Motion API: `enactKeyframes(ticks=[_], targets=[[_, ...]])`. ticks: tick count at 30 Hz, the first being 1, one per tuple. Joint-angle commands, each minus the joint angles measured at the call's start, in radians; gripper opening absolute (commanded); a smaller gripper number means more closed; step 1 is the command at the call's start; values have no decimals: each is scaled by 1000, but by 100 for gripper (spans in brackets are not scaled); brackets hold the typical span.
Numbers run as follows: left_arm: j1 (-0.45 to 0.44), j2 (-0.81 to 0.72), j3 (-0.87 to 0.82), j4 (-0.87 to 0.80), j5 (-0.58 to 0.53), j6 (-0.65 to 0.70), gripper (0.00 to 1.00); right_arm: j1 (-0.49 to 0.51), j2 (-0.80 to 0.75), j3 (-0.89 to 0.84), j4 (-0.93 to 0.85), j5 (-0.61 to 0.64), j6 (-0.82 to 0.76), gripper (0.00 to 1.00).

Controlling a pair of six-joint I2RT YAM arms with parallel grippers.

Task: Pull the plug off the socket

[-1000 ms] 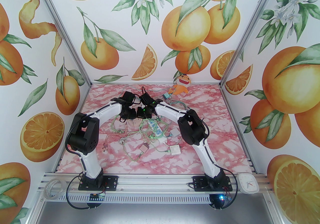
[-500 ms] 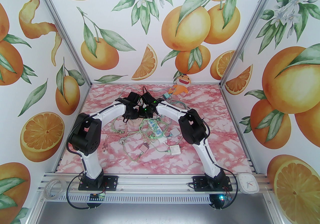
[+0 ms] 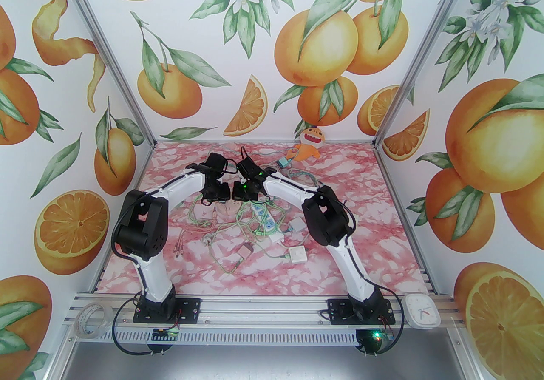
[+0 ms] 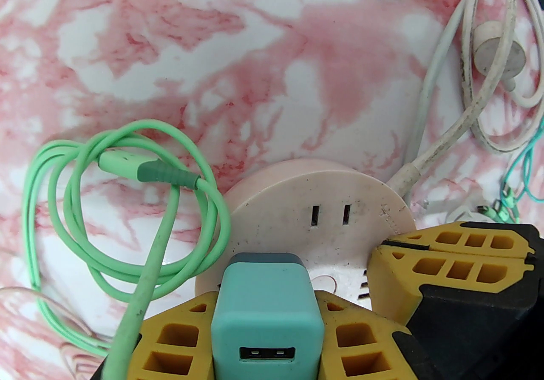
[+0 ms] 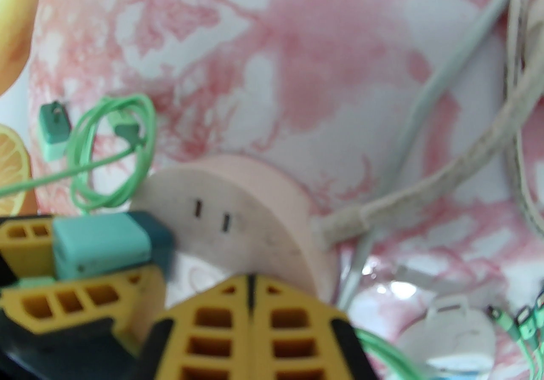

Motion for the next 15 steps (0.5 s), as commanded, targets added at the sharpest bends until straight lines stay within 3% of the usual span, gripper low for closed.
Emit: enactKeyframes(ticks=[1,10,15], targets=[[-33,-13,0,20,-18,-7,5,31,150,-75,-230,65,8,0],[-169,23,43,-64,-299,54,5,34,155,-65,-237,67,7,0],[-159,22,56,-69,-263,53,4,35,157,-64,-239,65,7,0]])
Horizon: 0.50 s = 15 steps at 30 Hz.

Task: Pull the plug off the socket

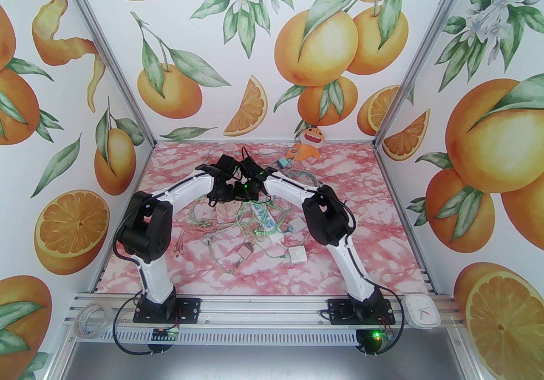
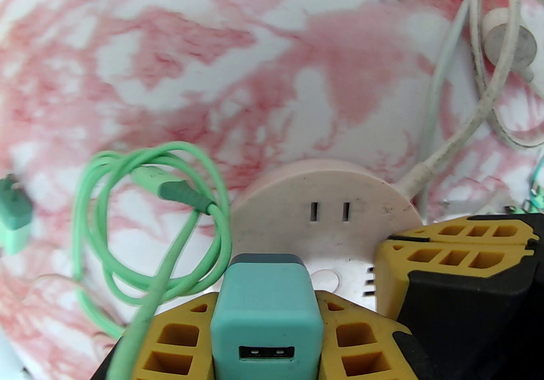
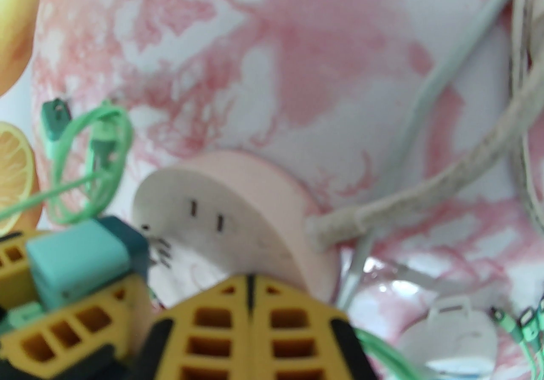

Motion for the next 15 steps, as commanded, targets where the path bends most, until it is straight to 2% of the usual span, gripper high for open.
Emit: enactKeyframes(ticks=[1,7,15], targets=[[-39,18,27,-24,14,21,4,46,148,-71,-230,111,3,0],[68,-42,25,2,101,-3,5,47,146,-68,-230,111,0,0],[258,-80,95,-9,107,5,5,46,148,-54,-232,108,-4,0]])
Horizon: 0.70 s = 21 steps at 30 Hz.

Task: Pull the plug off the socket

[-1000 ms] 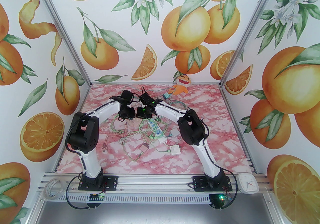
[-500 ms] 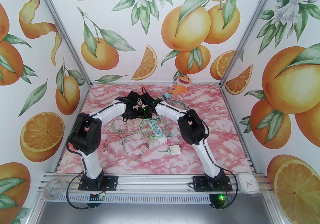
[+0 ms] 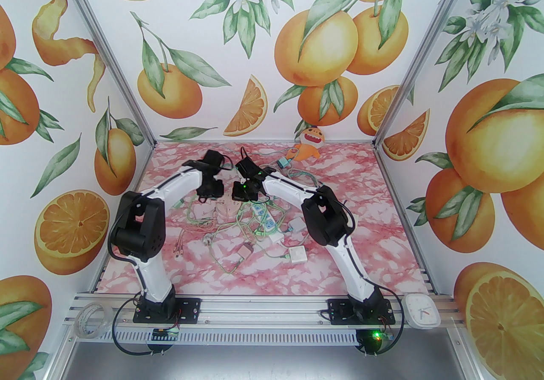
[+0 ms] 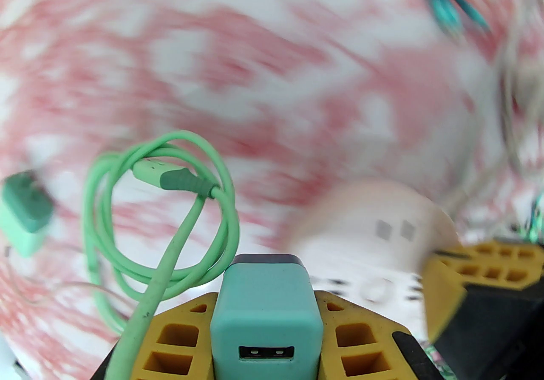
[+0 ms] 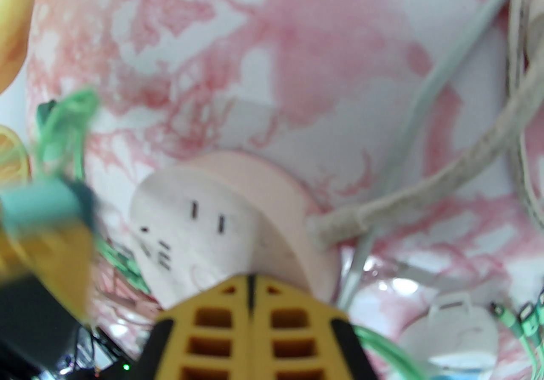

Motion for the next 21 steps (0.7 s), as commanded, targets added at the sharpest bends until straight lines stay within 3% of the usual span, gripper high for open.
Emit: enactKeyframes(ticks=[1,10,16,21], targets=[[73,-56,66,9,23,4,6,35,142,-73,-210,69,-6,0],[289,66,202,46,180,-47,8,33,137,-60,-220,71,-24,0],[308,241,423,-88,-4,36,10,32,132,-54,-214,68,-22,0],[291,367,544,-159,-59,99,13,32,132,-57,-210,65,-19,0]])
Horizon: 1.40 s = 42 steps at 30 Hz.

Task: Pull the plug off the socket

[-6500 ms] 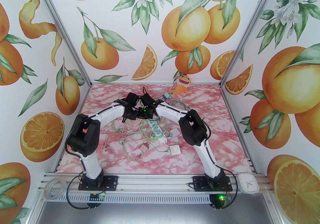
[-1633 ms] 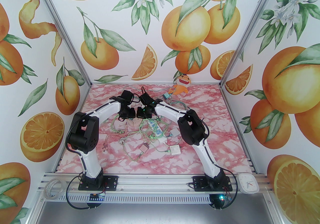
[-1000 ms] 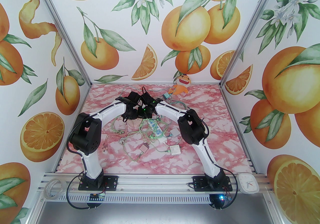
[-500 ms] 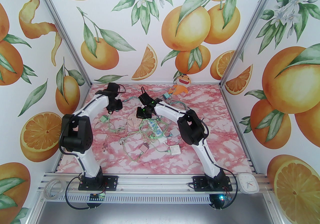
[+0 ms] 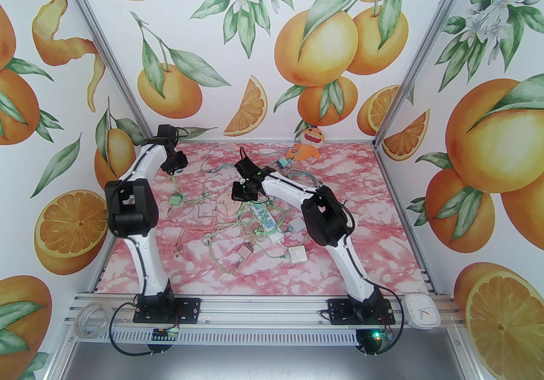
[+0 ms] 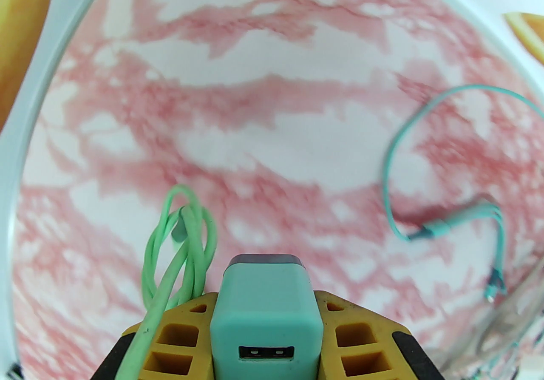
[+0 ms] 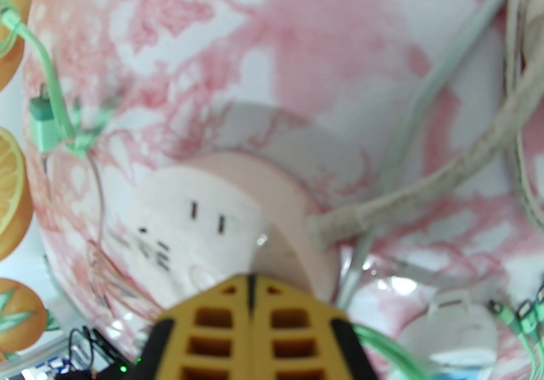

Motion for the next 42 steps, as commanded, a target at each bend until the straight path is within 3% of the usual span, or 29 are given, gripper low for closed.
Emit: enactKeyframes(ticks=[1,8,9,12,16,22,28,32,35,42], targets=[[-21,51,61,-78,-74,63,13,27,131,-64,-199,47,-15,0],[-73,118,94,-94,-106,92,20,28,136,-53,-200,42,-11,0],[-80,119,95,-98,-101,93,24,27,135,-52,-202,41,-12,0],[-95,101,95,-110,-73,79,50,28,125,-60,-190,36,-10,0],[-111,53,76,-112,-2,59,57,27,103,-59,-165,44,-10,0],[-114,-103,-32,-58,114,30,69,28,48,-5,-144,81,-42,0],[-108,-352,-209,13,141,19,87,18,-44,105,-165,184,-113,6],[-75,-568,-385,106,110,-7,100,4,-139,145,-178,303,-184,13],[-46,-743,-546,207,51,-22,100,-9,-243,100,-154,425,-245,28],[-43,-1094,-964,530,-183,5,100,-107,-609,-332,111,602,-312,60]])
